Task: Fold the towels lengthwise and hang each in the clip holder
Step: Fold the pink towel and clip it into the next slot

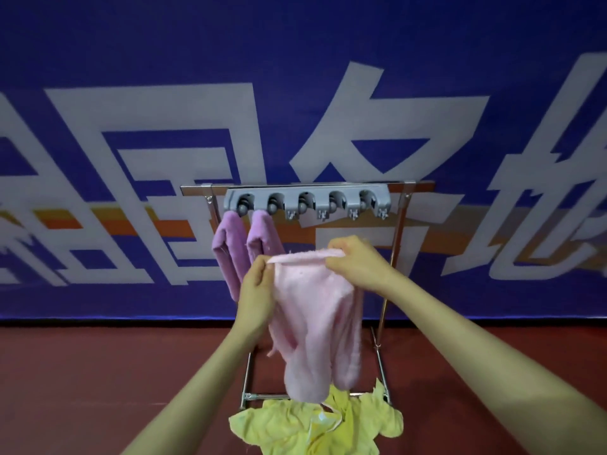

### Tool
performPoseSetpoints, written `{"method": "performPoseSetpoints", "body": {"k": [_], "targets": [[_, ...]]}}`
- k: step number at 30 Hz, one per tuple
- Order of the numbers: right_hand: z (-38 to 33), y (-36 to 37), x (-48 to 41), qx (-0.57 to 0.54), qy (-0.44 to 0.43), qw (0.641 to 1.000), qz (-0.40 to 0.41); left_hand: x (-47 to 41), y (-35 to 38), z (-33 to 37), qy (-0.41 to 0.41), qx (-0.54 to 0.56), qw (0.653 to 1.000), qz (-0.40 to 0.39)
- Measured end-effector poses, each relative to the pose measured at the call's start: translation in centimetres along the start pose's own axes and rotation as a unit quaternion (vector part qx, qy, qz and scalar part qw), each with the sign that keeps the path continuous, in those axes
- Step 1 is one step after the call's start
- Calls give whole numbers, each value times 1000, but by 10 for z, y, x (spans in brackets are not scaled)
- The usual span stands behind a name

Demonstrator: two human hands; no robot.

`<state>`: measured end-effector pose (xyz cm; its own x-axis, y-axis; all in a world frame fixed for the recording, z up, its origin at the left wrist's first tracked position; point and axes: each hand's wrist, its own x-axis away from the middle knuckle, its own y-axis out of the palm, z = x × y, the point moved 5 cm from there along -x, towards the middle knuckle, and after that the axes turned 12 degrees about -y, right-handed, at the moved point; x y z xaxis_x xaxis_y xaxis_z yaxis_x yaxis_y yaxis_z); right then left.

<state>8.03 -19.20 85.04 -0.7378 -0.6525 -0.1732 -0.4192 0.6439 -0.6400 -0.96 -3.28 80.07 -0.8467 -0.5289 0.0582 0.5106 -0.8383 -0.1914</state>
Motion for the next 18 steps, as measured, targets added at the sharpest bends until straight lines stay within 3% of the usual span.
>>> {"method": "performPoseSetpoints", "body": {"k": [4, 7, 13, 18], "targets": [[23, 1, 15, 103, 39, 991, -74, 4, -7, 38, 53, -26, 998, 30], [37, 7, 21, 202, 45, 975, -82, 6, -14, 53, 84, -31, 994, 66], [89, 1, 29, 244, 123, 961, -31, -21, -66, 51, 79, 22, 984, 157], [125, -13, 32, 246, 190, 948, 62, -53, -99, 26, 56, -9, 984, 168]]}}
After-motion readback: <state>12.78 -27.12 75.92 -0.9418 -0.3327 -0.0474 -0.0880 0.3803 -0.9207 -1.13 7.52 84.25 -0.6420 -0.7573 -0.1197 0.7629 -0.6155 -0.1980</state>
